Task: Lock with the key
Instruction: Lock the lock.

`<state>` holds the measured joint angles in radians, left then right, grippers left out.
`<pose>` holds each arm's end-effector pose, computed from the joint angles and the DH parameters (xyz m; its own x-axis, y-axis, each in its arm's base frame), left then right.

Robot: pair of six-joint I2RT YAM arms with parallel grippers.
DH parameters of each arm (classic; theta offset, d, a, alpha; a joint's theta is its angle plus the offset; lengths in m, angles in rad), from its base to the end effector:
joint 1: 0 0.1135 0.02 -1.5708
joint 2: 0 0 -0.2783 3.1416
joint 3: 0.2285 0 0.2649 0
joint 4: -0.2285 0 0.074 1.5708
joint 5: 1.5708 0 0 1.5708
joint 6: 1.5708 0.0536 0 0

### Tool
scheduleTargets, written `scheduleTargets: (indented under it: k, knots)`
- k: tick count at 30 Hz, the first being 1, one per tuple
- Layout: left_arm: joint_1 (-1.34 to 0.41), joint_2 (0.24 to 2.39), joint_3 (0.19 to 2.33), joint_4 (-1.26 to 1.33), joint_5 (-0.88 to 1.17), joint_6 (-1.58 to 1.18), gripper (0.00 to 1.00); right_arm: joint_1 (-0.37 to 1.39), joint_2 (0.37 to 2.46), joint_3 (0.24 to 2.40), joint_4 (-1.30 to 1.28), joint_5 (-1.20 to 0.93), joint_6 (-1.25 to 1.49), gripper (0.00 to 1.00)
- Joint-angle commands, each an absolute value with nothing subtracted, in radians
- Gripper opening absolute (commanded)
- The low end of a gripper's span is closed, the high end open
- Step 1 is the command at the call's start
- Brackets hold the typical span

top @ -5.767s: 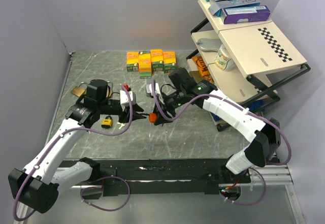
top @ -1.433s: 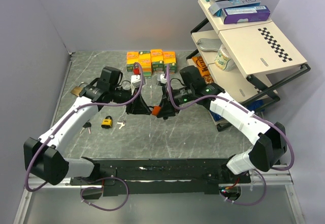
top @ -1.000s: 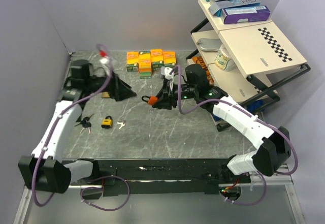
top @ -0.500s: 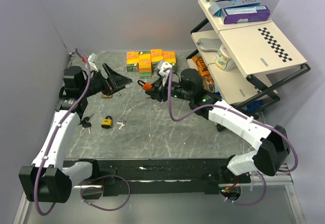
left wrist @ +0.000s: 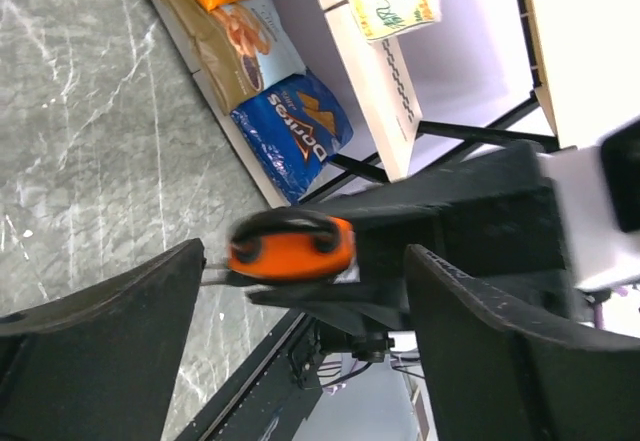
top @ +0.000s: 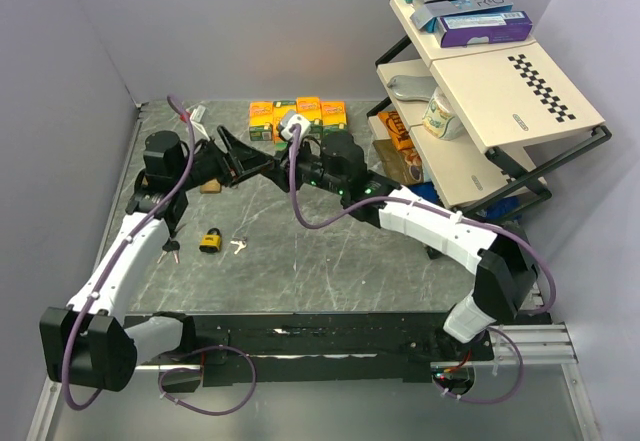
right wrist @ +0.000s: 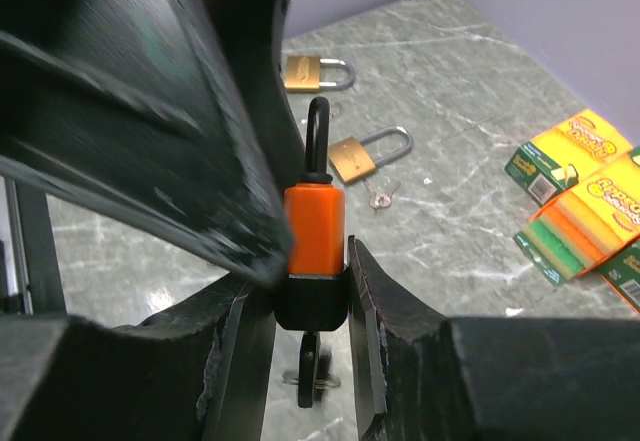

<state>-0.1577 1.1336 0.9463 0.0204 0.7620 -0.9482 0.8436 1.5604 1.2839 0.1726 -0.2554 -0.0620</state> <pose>0.2688 -0.0802 0.3578 -0.7342 -0.4783 -0.4819 0.3250 0.3755 -0.8680 0.2604 0.3130 0.3660 -0.0137 -0.1055 -0.9943 -0.8924 0.4498 -0.0355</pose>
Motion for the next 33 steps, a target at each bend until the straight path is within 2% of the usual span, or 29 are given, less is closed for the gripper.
scheduleTargets:
  k: [1,8,11,12,14,15,17,18,21,25,28,31,33]
  knots:
    - [-0.160,1.149,0.946,0.084,0.764,-0.960,0.79,0.862,1.578,1.381,0.310,-0.238,-0.020,0.00]
    - [-0.160,1.154,0.942,0.110,0.762,-0.962,0.67,0.882,1.588,1.384,0.310,-0.222,-0.014,0.00]
    - [-0.161,1.158,0.946,0.117,0.773,-0.954,0.50,0.884,1.589,1.382,0.311,-0.207,-0.015,0.00]
    - [-0.161,1.157,0.948,0.115,0.773,-0.951,0.36,0.885,1.589,1.382,0.311,-0.204,-0.015,0.00]
    - [-0.161,1.157,0.957,0.101,0.767,-0.942,0.18,0.881,1.592,1.385,0.308,-0.219,-0.018,0.00]
    - [-0.161,1.154,0.962,0.091,0.764,-0.937,0.02,0.881,1.591,1.385,0.301,-0.228,-0.020,0.18]
    - [-0.160,1.151,0.985,0.042,0.752,-0.908,0.01,0.871,1.574,1.373,0.284,-0.267,-0.029,0.42]
    - [-0.160,1.147,0.994,0.023,0.750,-0.894,0.01,0.867,1.563,1.367,0.259,-0.288,-0.035,0.60]
    - [-0.158,1.135,1.015,-0.029,0.753,-0.851,0.01,0.833,1.511,1.325,0.198,-0.374,-0.052,0.73]
    - [-0.156,1.118,1.019,-0.029,0.776,-0.847,0.01,0.779,1.438,1.255,0.141,-0.478,-0.070,0.74]
    - [-0.155,1.117,1.032,-0.046,0.790,-0.838,0.01,0.755,1.404,1.218,0.114,-0.537,-0.121,0.69]
    - [-0.155,1.117,1.040,-0.051,0.798,-0.838,0.01,0.749,1.396,1.209,0.081,-0.574,-0.149,0.59]
    - [-0.155,1.118,1.040,-0.052,0.801,-0.839,0.01,0.752,1.404,1.218,0.075,-0.598,-0.149,0.57]
